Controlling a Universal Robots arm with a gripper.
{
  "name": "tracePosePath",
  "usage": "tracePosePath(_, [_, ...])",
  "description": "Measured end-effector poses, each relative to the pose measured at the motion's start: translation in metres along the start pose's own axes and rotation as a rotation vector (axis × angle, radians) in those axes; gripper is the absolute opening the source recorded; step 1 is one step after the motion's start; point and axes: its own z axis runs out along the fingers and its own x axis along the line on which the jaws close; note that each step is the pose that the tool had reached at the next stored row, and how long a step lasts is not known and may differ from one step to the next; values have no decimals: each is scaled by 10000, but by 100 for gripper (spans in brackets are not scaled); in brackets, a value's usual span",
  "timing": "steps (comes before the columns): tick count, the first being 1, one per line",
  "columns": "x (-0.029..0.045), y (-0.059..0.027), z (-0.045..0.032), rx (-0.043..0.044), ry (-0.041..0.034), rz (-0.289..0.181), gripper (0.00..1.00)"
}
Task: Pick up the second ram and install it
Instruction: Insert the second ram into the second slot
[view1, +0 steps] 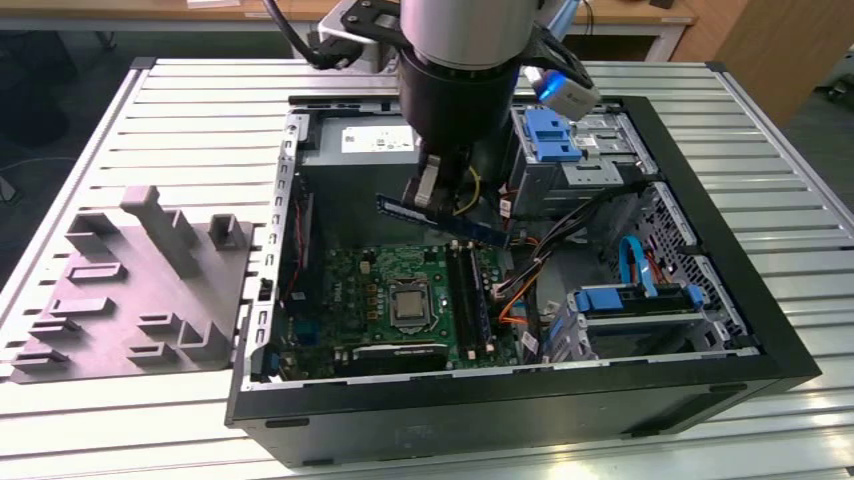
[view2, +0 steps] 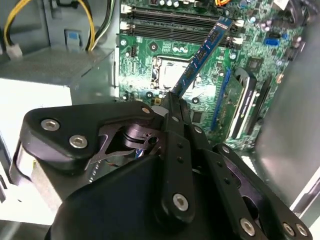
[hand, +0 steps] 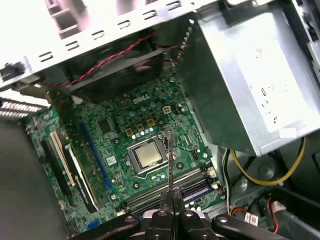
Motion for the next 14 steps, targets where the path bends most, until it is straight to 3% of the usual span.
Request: tracePosePath(14, [2, -1, 28, 144, -92, 2540, 12])
